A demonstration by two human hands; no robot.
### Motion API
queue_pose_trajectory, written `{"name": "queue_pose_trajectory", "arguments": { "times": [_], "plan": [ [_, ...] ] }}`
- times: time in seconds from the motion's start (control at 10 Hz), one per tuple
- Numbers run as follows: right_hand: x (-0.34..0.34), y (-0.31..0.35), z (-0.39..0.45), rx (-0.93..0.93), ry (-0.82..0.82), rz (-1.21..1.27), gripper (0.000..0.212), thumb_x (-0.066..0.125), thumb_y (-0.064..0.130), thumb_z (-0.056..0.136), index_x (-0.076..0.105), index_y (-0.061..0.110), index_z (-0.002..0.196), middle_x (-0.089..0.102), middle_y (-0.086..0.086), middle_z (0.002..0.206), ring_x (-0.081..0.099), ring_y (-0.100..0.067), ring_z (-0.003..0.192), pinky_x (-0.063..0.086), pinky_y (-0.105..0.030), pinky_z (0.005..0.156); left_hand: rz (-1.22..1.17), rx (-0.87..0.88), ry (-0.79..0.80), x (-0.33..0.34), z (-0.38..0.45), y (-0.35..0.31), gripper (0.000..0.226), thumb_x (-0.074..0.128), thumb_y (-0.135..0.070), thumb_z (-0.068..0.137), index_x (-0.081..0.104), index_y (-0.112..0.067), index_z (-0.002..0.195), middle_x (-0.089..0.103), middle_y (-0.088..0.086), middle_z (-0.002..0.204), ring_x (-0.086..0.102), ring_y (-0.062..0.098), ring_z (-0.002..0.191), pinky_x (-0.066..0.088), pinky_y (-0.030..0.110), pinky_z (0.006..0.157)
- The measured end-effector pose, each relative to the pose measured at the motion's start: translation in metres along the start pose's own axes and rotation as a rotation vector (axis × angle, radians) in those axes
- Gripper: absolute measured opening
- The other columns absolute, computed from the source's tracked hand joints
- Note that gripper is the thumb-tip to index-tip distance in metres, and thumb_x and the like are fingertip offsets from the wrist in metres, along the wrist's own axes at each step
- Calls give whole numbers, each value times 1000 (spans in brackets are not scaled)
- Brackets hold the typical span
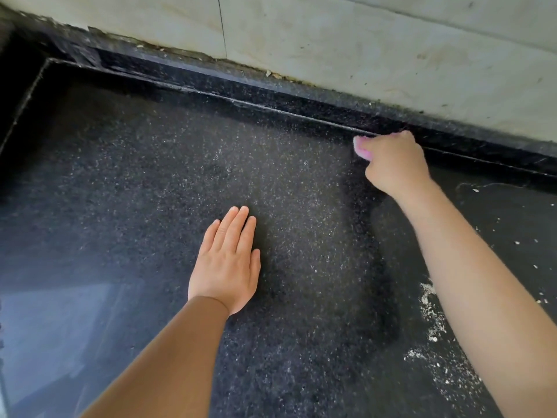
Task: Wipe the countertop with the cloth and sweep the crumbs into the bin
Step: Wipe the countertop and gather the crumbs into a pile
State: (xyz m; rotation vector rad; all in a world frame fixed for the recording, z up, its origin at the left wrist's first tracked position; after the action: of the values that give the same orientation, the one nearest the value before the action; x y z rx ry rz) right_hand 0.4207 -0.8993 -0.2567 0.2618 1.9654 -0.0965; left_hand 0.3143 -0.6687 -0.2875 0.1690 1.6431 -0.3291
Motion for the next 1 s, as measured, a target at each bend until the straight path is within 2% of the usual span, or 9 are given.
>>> {"name": "queue_pose_trajectory", "arguments": {
  "times": [0.1,0.2,0.3,0.4,0.6,0.7,0.8,0.9,1.0],
  "plan": [
    [-3,-7,-25,-7,339,106,33,42,34,96,64,16,113,65,-7,75,52,-22,53,42,-24,48,-2,2,-6,-1,0,0,52,30,-25,84,56,6,117,57,20,124,54,37,115,21,38,100],
    [-19,-17,-33,-47,249,68,24,46,25,95,66,19,108,63,-1,67,50,-19,50,41,-23,46,-3,1,-10,-1,0,0,52,30,-25,84,56,6,117,57,20,124,54,36,115,22,38,100],
    [-25,-31,-4,29,-70,14,41,46,5,91,56,32,121,57,-13,121,50,-34,106,47,-38,83,-3,4,-11,-1,0,0,52,30,-25,84,56,6,117,57,20,124,54,37,115,21,38,100],
    [-8,-25,9,78,-149,53,54,43,-1,86,49,36,124,46,-13,132,38,-35,115,40,-38,77,-3,6,-15,-1,0,-1,52,30,-25,84,56,7,116,57,21,123,54,37,114,21,38,100],
    [-6,-17,-6,73,-13,26,27,43,13,92,60,19,112,57,-16,111,51,-33,98,47,-38,81,-1,12,-19,-2,0,-1,52,30,-25,84,56,7,116,57,21,124,53,38,114,22,39,100],
    [-13,-19,-27,53,278,102,33,47,35,94,67,9,94,62,-7,68,56,-25,62,44,-25,53,0,10,-19,-2,0,-1,52,30,-25,84,56,7,117,56,21,124,53,38,115,21,39,100],
    [-29,-22,-27,28,111,68,28,45,29,96,67,15,106,69,-10,93,62,-27,73,47,-30,67,1,9,-22,-2,0,-1,52,31,-25,84,56,7,117,56,21,124,53,38,115,21,39,100],
    [-25,-20,-7,27,-98,83,39,45,7,92,58,33,119,54,-14,126,47,-35,116,44,-38,84,2,14,-19,-1,0,-1,52,30,-25,84,55,7,117,56,22,125,52,38,116,21,39,101],
    [1,-10,4,-157,-118,-94,54,46,-4,85,54,37,118,52,-7,129,38,-36,121,40,-39,85,3,17,-17,0,0,-1,52,30,-25,85,54,7,118,55,22,125,52,38,116,20,38,101]
  ]
}}
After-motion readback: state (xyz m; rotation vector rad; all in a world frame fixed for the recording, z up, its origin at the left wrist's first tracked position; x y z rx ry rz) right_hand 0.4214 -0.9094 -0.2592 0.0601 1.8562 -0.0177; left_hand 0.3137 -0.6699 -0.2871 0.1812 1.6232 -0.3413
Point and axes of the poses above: each hand's wrist, its own z-axis towards the middle knuckle, its own x-axis out of the palm, y = z × x, the point moved 8 cm from there along z, towards the middle knuckle
